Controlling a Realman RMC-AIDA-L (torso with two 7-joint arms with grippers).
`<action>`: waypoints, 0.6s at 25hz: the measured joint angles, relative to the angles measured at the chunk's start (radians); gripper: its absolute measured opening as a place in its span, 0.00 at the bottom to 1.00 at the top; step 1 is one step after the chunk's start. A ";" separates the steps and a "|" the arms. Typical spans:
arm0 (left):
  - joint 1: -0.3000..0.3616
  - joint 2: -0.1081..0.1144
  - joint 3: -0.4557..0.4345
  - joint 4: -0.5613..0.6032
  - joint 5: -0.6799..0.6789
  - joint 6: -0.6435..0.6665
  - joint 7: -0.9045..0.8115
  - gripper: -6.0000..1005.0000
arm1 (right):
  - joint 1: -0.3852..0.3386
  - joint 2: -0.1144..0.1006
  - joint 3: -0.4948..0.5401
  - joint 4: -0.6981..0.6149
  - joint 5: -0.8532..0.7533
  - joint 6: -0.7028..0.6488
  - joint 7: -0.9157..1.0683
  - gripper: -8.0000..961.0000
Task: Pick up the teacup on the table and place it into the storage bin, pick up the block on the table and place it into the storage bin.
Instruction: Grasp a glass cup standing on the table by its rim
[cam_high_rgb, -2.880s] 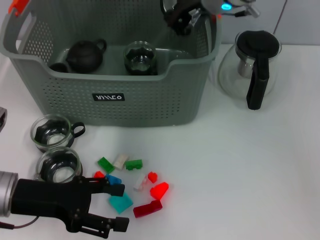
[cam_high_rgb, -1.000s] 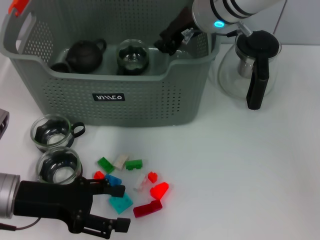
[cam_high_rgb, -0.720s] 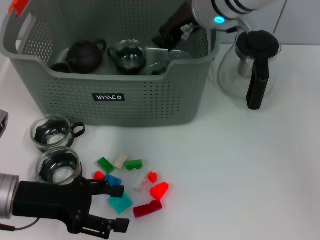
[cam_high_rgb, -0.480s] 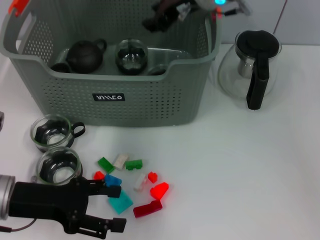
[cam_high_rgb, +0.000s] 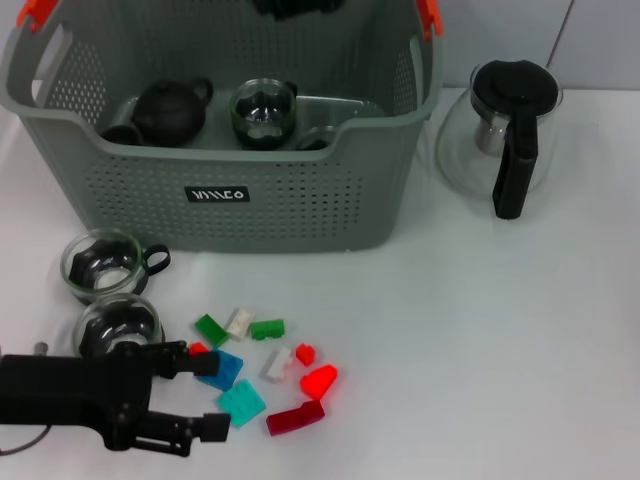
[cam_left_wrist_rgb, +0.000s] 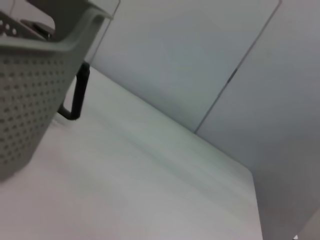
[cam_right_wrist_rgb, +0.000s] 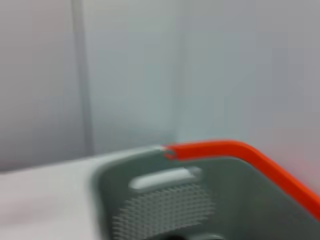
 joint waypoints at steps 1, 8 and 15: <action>0.001 0.002 -0.009 -0.002 0.000 0.004 0.000 0.91 | -0.029 0.000 -0.001 -0.039 0.037 -0.042 -0.003 0.70; 0.005 0.009 -0.085 -0.034 -0.001 0.026 -0.003 0.91 | -0.189 -0.005 0.006 -0.222 0.217 -0.316 -0.009 0.72; 0.005 0.012 -0.147 -0.116 0.001 0.033 -0.132 0.91 | -0.250 -0.011 0.026 -0.250 0.227 -0.603 -0.021 0.72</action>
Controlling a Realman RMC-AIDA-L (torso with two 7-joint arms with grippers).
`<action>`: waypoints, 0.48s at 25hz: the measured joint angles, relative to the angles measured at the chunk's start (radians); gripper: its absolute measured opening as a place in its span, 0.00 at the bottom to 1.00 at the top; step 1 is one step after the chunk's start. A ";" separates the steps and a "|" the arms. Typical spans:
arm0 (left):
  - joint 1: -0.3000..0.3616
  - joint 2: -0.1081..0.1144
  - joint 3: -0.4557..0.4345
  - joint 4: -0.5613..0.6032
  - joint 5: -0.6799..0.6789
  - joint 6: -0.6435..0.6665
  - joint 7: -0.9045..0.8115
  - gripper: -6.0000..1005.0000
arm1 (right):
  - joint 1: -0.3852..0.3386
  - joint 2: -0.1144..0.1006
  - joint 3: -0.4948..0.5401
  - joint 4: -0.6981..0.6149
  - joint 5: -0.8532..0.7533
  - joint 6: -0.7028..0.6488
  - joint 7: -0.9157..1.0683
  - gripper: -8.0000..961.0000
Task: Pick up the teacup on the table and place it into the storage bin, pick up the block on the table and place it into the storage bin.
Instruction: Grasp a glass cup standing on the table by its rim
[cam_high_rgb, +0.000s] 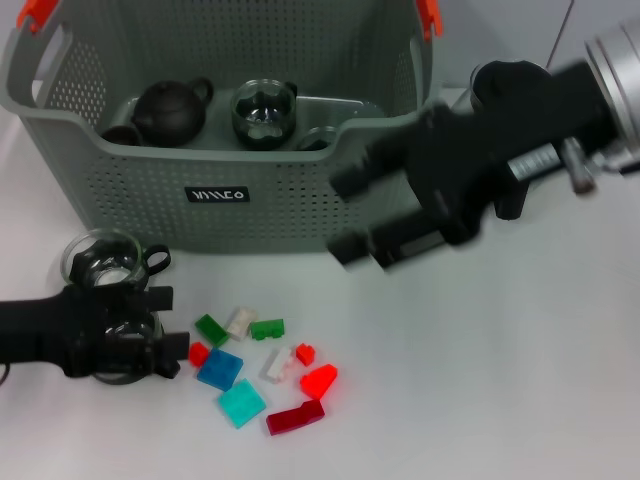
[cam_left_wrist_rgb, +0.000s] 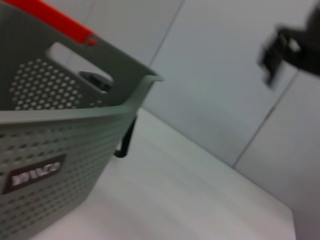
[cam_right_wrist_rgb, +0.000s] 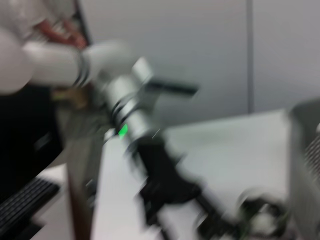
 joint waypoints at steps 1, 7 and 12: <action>-0.002 0.002 -0.001 -0.015 0.000 -0.005 -0.037 0.91 | -0.005 -0.001 0.001 -0.001 -0.011 -0.028 0.000 0.72; -0.014 0.028 -0.004 -0.065 0.000 -0.043 -0.236 0.91 | -0.012 -0.006 -0.001 -0.004 -0.142 -0.133 0.004 0.72; -0.019 0.059 -0.019 -0.090 0.000 -0.080 -0.399 0.91 | -0.004 -0.014 -0.001 0.004 -0.215 -0.137 -0.013 0.72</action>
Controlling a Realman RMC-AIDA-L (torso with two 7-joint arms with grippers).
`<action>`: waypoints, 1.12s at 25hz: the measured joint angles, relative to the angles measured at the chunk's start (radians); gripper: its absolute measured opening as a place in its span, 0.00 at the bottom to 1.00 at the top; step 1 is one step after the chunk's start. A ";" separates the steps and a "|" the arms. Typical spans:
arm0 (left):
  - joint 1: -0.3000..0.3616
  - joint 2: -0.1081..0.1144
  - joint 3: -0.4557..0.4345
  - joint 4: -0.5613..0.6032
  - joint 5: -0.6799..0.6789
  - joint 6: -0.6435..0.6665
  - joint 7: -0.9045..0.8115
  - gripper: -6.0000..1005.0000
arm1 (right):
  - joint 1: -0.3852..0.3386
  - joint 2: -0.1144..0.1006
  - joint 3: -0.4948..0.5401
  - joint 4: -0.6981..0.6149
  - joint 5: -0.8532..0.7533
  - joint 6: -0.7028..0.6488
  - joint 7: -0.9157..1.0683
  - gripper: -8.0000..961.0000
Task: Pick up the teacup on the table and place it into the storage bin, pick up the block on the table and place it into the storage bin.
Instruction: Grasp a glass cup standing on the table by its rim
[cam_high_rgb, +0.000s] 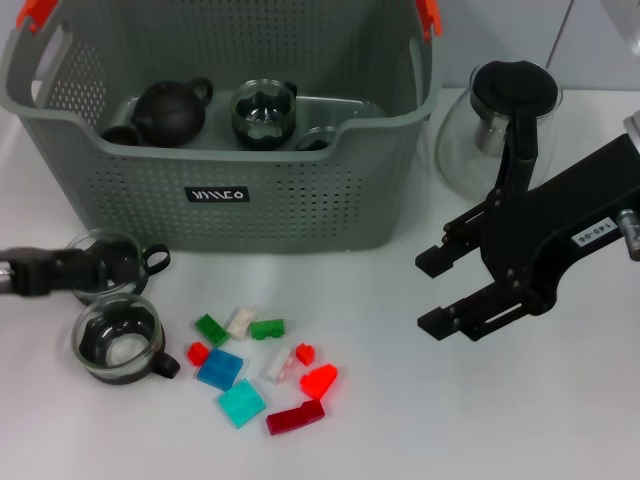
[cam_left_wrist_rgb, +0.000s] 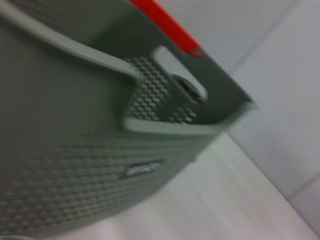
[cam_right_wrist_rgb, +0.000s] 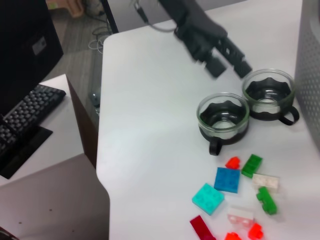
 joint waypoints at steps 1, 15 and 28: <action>0.000 0.004 -0.005 -0.010 0.000 -0.008 -0.030 0.91 | 0.001 -0.002 0.002 0.000 -0.003 0.000 -0.006 0.72; -0.012 0.080 -0.012 -0.107 0.087 0.033 -0.244 0.91 | 0.019 -0.041 0.005 0.069 0.006 -0.007 -0.065 0.72; -0.050 0.046 0.024 -0.120 0.246 0.079 -0.212 0.91 | 0.047 -0.041 0.054 0.132 0.005 0.008 -0.105 0.72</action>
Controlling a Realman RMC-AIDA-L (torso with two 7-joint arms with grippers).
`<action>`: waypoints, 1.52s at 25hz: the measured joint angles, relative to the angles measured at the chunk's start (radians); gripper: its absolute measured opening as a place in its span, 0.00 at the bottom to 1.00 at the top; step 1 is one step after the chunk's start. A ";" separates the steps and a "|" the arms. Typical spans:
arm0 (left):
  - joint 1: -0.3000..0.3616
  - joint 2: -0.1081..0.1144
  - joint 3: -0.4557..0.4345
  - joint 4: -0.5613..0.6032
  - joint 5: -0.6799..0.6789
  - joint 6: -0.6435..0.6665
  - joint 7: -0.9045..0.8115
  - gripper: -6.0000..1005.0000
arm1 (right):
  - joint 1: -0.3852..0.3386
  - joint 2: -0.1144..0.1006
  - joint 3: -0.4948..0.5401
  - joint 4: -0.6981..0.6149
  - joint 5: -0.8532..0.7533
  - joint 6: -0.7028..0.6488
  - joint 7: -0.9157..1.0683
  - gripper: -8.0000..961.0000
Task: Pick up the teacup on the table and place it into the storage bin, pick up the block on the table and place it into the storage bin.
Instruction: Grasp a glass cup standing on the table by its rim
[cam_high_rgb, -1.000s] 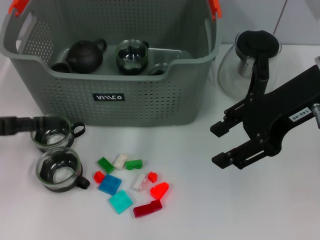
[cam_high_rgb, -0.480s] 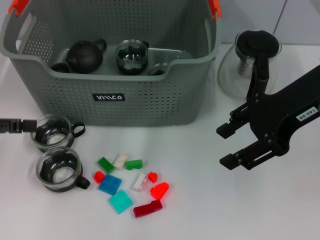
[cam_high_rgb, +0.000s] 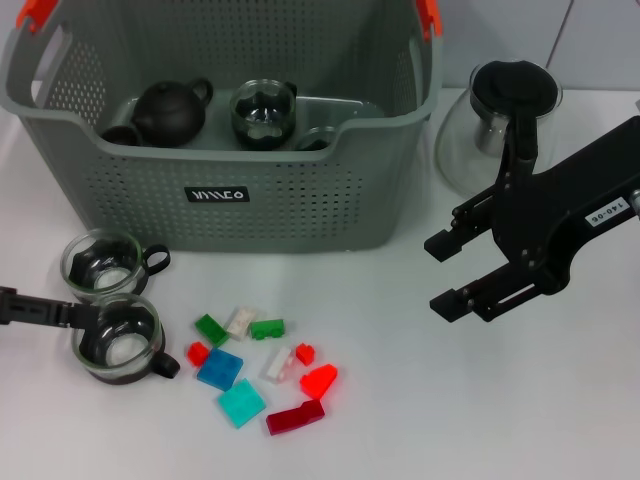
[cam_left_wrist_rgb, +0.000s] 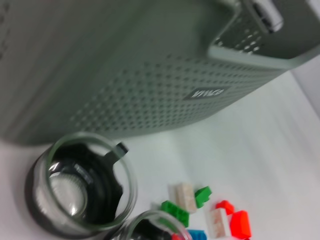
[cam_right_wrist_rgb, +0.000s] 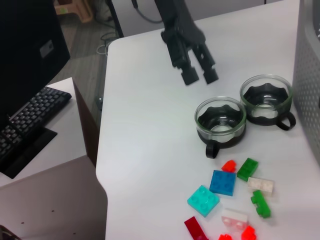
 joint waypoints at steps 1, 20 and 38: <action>-0.003 -0.005 0.000 0.002 0.013 -0.008 -0.015 0.91 | 0.000 0.000 0.000 0.000 0.000 0.002 -0.003 0.72; -0.043 -0.041 0.034 -0.156 0.137 0.012 -0.270 0.91 | 0.017 -0.002 0.001 0.026 -0.005 0.047 -0.028 0.71; -0.133 -0.175 0.187 -0.352 0.352 0.029 -0.472 0.91 | 0.019 -0.008 0.001 0.034 -0.005 0.092 -0.052 0.71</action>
